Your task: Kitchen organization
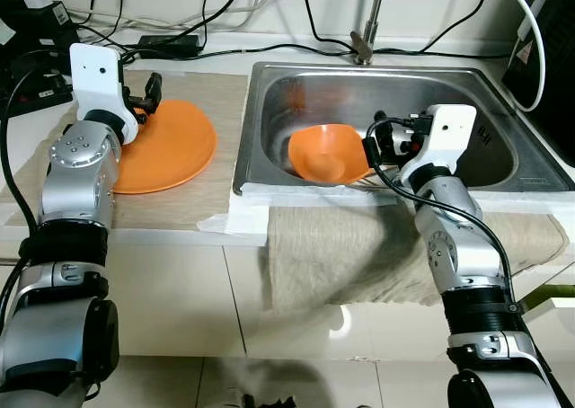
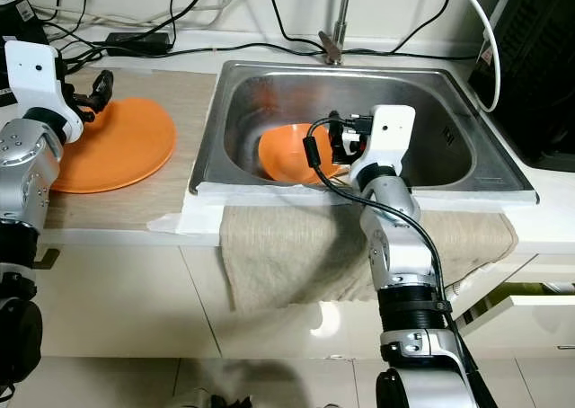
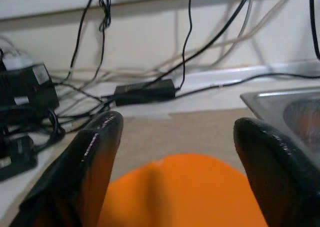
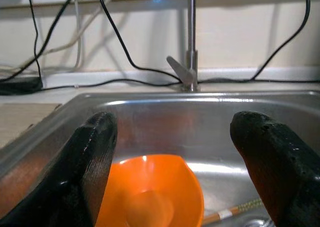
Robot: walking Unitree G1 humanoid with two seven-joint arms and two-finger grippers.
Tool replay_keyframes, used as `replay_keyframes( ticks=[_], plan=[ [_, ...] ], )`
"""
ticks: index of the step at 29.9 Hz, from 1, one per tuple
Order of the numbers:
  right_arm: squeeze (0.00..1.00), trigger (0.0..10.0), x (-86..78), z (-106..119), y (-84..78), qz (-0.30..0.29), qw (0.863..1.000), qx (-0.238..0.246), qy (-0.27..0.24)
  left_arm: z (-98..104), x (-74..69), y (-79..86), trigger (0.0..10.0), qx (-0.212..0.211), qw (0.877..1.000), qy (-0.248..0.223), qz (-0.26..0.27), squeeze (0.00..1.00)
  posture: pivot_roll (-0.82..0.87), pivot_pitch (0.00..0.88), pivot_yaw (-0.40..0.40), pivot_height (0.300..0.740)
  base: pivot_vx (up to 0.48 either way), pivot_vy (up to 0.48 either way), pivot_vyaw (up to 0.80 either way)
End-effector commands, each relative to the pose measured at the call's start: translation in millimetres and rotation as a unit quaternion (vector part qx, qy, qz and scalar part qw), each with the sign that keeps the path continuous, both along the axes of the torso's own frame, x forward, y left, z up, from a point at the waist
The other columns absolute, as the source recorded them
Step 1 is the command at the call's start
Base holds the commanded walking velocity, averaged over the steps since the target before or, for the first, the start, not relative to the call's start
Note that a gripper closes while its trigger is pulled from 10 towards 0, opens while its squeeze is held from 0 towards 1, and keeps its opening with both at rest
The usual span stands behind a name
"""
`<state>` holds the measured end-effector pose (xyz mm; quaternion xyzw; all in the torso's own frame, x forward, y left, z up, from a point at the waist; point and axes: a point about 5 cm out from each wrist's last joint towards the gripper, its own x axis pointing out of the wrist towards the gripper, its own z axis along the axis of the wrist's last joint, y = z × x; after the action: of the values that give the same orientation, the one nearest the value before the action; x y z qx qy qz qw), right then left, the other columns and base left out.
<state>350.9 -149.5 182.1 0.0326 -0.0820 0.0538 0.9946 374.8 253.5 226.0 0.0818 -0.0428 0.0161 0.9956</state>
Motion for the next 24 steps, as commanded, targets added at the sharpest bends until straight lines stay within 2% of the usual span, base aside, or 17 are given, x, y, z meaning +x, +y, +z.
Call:
replay_keyframes(
  ticks=[1, 11, 14, 15, 17, 18, 19, 20, 24],
  plan=[
    [0.00, 10.0, 2.2, 2, -0.6, 0.004, 1.000, 0.001, -0.004, -2, -1.3, 5.3, 10.0, -0.004, 1.000, 0.011, 0.012, 0.00, 0.08, 0.000, -0.019, 0.740, 0.000, 0.000, 0.00],
    [0.00, 10.0, 0.9, -1, -3.7, 0.001, 1.000, 0.002, -0.004, 4, -1.9, 19.4, 10.0, -0.004, 0.999, 0.016, 0.041, 0.00, 0.06, 0.000, -0.014, 0.740, 0.000, 0.000, 0.00],
    [0.00, 10.0, -0.5, -3, -3.1, 0.001, 1.000, 0.016, 0.000, -7, 0.1, 3.7, 10.0, -0.041, 0.999, 0.027, 0.006, 0.00, 0.06, 0.000, -0.011, 0.740, 0.000, 0.000, 0.00],
    [0.00, 10.0, -0.5, -3, -3.1, 0.001, 1.000, 0.016, 0.000, -7, 0.1, 3.7, 10.0, -0.041, 0.999, 0.027, 0.006, 0.00, 0.06, 0.000, -0.011, 0.740, 0.000, 0.000, 0.00],
    [0.00, 10.0, -1.2, -4, 2.2, 0.005, 1.000, 0.013, 0.000, -24, 2.7, -17.0, 10.0, -0.089, 0.995, 0.047, -0.021, 0.00, 0.03, 0.000, 0.004, 0.740, 0.000, 0.000, 0.00],
    [0.00, 10.0, -1.2, -4, 2.2, 0.005, 1.000, 0.013, 0.000, -24, 2.7, -17.0, 10.0, -0.089, 0.995, 0.047, -0.021, 0.00, 0.03, 0.000, 0.004, 0.740, 0.000, 0.000, 0.00],
    [0.00, 10.0, 0.8, -4, 9.2, 0.009, 1.000, 0.012, -0.002, -39, 3.5, -26.2, 10.0, -0.132, 0.989, 0.062, -0.016, 0.00, 0.02, 0.000, 0.007, 0.740, 0.000, 0.000, 0.00],
    [0.00, 10.0, 2.8, -5, 13.2, 0.011, 1.000, 0.011, 0.000, -45, 3.5, -28.2, 10.0, -0.146, 0.987, 0.068, -0.010, 0.00, 0.01, 0.000, 0.013, 0.740, 0.000, 0.000, 0.00],
    [0.00, 10.0, 6.3, -6, 20.3, 0.019, 1.000, 0.011, 0.003, -51, 3.0, -30.0, 10.0, -0.150, 0.986, 0.069, -0.002, 0.00, 0.01, 0.000, 0.012, 0.740, 0.000, 0.000, 0.00]
  ],
)
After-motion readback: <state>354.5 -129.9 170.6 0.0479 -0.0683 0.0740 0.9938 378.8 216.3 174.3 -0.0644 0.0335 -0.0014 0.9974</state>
